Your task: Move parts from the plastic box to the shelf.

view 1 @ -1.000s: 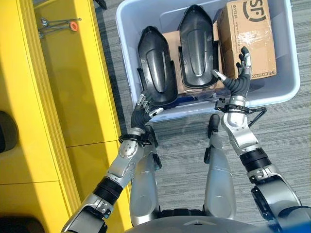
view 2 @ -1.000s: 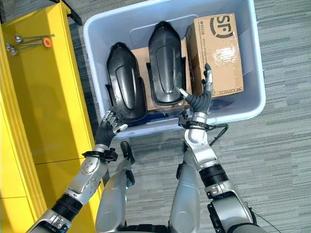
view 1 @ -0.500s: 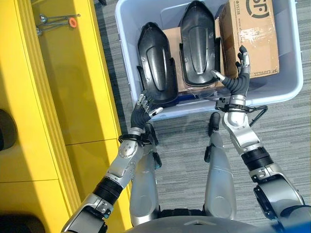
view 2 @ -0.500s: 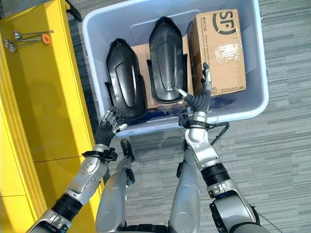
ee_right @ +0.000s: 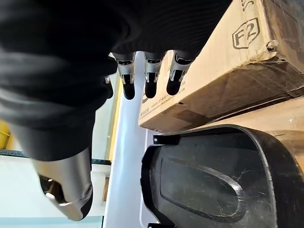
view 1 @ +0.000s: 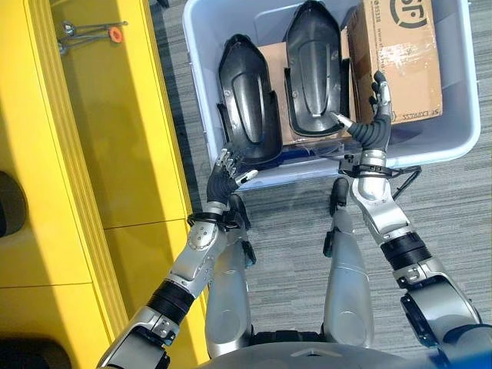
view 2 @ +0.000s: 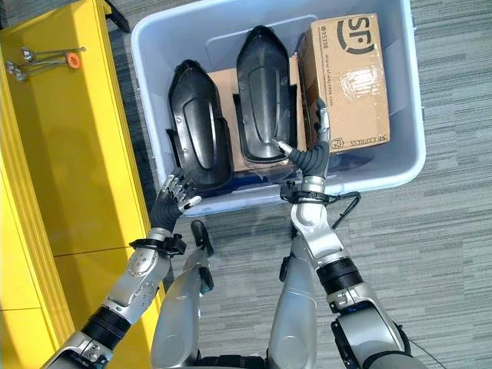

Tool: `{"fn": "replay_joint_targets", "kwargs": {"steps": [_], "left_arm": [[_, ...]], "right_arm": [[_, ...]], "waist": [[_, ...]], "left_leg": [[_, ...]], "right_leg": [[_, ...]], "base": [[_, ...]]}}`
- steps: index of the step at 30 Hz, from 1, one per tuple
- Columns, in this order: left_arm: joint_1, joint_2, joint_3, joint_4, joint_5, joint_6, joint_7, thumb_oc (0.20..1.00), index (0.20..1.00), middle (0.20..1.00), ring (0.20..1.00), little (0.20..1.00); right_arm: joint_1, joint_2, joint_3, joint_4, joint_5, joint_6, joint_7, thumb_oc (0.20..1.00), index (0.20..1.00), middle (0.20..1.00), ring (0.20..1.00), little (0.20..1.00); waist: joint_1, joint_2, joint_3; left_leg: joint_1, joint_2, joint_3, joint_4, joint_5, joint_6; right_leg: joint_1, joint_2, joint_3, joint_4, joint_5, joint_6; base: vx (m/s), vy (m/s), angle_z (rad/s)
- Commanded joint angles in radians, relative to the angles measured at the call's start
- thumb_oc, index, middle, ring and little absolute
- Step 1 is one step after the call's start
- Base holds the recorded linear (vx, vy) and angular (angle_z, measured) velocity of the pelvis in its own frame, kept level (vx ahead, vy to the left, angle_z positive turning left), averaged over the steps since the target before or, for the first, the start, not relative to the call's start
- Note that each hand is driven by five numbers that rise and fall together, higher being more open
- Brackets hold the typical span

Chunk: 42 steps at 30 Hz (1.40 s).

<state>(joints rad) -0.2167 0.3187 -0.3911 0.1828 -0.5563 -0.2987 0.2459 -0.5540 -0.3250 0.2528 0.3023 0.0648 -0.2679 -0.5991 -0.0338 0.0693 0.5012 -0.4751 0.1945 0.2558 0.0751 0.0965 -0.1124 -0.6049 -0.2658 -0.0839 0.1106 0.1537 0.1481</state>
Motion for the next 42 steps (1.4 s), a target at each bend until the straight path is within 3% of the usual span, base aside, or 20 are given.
{"fn": "replay_joint_targets", "kwargs": {"steps": [1, 26, 42], "left_arm": [[0.033, 0.037, -0.005, -0.080, 0.032, -0.046, -0.003, 1.000, 1.000, 1.000, 1.000, 1.000], [0.029, 0.061, -0.026, -0.098, 0.008, -0.048, -0.028, 1.000, 1.000, 1.000, 1.000, 1.000], [0.016, 0.064, -0.026, -0.104, 0.000, -0.046, -0.031, 1.000, 1.000, 1.000, 1.000, 1.000]], "right_arm": [[-0.020, 0.001, -0.022, -0.053, -0.020, -0.043, -0.013, 1.000, 1.000, 1.000, 1.000, 1.000], [-0.251, -0.105, -0.054, 0.286, 0.049, -0.001, -0.047, 1.000, 1.000, 1.000, 1.000, 1.000], [-0.311, -0.126, 0.017, 0.286, 0.007, 0.023, -0.016, 1.000, 1.000, 1.000, 1.000, 1.000]], "waist": [[0.019, -0.015, -0.017], [0.049, 0.016, -0.001], [0.054, 0.009, 0.011]], "left_leg": [[-0.051, 0.035, -0.115, 0.095, -0.044, -0.021], [-0.080, 0.029, -0.125, 0.096, -0.039, -0.022], [-0.119, 0.026, -0.142, 0.138, -0.053, -0.015]], "right_leg": [[-0.032, -0.040, -0.019, 0.102, -0.049, 0.034], [-0.070, -0.035, -0.013, 0.126, -0.058, 0.034], [-0.092, -0.038, -0.016, 0.153, -0.064, 0.027]], "base": [[0.00, 0.000, 0.00], [0.00, 0.000, 0.00], [0.00, 0.000, 0.03]]}}
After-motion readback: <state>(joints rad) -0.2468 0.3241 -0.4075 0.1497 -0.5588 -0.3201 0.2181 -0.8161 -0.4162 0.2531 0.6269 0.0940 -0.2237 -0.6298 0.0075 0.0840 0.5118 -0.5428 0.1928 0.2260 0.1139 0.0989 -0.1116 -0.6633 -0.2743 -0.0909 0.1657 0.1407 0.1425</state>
